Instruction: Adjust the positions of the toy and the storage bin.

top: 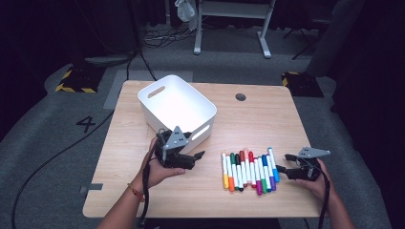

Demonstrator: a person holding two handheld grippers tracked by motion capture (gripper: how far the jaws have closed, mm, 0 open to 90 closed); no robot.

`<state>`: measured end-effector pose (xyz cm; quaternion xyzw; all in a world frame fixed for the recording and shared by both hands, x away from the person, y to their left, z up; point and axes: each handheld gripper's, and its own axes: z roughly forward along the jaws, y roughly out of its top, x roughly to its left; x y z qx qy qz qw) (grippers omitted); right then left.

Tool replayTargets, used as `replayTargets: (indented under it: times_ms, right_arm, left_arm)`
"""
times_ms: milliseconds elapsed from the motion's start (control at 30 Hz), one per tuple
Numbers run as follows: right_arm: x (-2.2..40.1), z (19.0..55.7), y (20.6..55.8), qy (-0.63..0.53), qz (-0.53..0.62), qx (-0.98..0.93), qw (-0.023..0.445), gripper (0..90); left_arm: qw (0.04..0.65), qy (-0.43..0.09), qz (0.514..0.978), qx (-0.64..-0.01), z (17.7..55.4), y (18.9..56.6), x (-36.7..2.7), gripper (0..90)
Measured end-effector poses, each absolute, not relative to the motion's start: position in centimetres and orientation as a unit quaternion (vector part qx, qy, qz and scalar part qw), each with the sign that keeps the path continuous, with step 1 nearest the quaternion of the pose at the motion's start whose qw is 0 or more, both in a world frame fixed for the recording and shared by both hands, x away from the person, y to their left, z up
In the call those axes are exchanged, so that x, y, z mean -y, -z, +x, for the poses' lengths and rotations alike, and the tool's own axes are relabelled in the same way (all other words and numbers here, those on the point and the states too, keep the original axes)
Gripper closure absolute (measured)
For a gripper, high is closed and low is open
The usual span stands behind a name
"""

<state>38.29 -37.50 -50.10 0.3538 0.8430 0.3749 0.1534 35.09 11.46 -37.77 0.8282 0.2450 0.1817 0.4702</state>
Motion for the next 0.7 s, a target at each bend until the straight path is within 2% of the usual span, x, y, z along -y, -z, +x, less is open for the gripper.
replayTargets:
  times_ms: [133,233,300,367,400,500,700]
  right_arm:
    - [37.5,38.3,50.1,-0.376,0.354,-0.843,0.154,31.0]
    - [37.5,38.3,50.1,-0.376,0.354,-0.843,0.154,31.0]
    - [37.5,38.3,50.1,-0.376,0.354,-0.843,0.154,31.1]
    - [37.5,38.3,50.1,-0.376,0.353,-0.843,0.154,31.1]
    - [37.5,38.3,50.1,-0.376,0.353,-0.843,0.154,31.0]
    - [37.5,38.3,50.1,-0.376,0.353,-0.843,0.154,31.0]
    - [37.5,38.4,50.1,-0.375,0.354,-0.843,0.154,31.1]
  left_arm:
    - [0.449,-0.199,0.840,-0.231,36.4,36.9,-12.6,24.9]
    - [0.436,-0.178,0.849,-0.239,38.2,37.2,-13.5,27.7]
    - [0.428,-0.161,0.855,-0.245,39.3,37.8,-13.9,36.6]
    - [0.424,-0.137,0.864,-0.235,39.8,38.4,-14.0,51.0]
    - [0.423,-0.144,0.863,-0.235,39.8,38.6,-14.0,53.8]
    - [0.428,-0.135,0.861,-0.239,40.0,38.5,-14.2,70.5]
    - [0.429,-0.107,0.869,-0.224,39.1,38.3,-13.8,78.9]
